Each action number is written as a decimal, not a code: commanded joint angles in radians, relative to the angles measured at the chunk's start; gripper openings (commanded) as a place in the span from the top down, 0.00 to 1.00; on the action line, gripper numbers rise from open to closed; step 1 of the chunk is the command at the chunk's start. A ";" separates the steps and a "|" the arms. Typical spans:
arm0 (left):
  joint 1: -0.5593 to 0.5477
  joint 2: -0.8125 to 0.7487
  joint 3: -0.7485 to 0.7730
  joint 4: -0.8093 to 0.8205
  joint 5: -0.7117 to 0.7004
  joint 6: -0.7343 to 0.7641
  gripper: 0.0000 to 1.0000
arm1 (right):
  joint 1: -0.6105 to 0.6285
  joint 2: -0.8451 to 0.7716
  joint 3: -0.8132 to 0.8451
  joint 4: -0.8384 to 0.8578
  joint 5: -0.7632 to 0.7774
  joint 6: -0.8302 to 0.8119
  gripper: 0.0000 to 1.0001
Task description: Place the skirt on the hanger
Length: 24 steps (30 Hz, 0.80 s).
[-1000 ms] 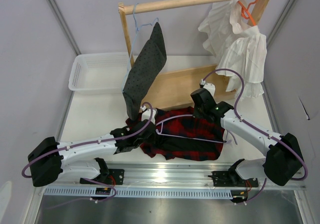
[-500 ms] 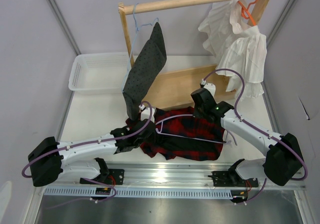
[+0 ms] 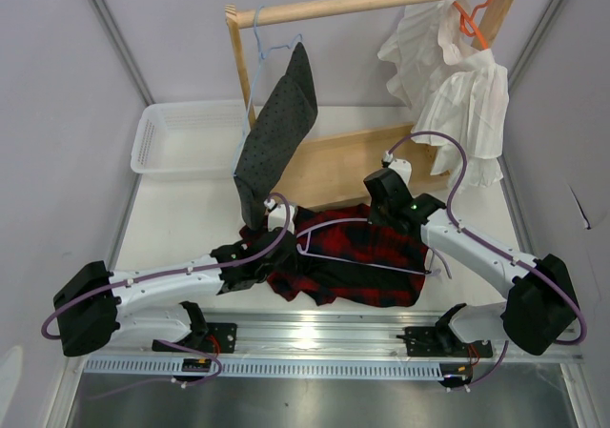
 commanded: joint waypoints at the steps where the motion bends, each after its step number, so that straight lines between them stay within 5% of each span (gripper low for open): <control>1: 0.000 -0.015 0.029 0.063 -0.073 0.014 1.00 | 0.011 -0.011 -0.006 -0.022 0.008 -0.012 1.00; 24: -0.047 -0.042 0.019 0.054 -0.234 -0.029 1.00 | 0.004 -0.028 -0.064 0.004 -0.023 -0.022 1.00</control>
